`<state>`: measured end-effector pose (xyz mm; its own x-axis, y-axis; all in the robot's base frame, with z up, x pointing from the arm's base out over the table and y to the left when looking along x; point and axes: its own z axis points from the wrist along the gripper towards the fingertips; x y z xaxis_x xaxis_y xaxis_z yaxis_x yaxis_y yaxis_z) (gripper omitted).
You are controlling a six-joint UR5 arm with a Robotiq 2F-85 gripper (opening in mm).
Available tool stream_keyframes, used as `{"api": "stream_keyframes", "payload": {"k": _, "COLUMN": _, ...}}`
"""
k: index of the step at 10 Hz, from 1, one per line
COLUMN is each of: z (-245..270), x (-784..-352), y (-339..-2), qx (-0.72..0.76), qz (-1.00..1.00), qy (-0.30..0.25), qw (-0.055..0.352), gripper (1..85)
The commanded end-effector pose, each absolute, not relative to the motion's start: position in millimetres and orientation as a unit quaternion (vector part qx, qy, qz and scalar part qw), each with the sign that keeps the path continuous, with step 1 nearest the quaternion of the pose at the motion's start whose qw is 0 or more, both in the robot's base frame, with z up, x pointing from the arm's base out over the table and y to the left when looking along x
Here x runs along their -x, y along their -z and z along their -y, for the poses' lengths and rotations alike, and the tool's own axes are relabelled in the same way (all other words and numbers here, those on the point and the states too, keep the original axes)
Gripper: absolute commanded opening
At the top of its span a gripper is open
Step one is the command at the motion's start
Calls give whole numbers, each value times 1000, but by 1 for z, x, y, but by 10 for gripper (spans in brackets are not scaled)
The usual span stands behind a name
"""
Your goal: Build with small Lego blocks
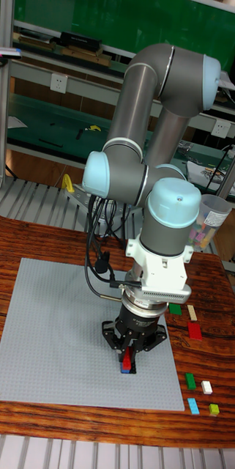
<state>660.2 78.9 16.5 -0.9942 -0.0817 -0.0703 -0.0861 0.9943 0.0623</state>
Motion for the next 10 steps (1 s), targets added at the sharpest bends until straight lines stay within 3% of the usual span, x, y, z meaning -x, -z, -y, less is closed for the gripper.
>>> {"api": "stream_keyframes", "payload": {"k": 1, "z": -81, "x": -664, "y": -17, "qx": 58, "qz": -997, "qy": -38, "qw": 43, "gripper": 400}}
{"api": "stream_keyframes", "payload": {"k": 10, "z": -82, "x": -667, "y": -19, "qx": 70, "qz": -996, "qy": -34, "qw": 50, "gripper": 640}}
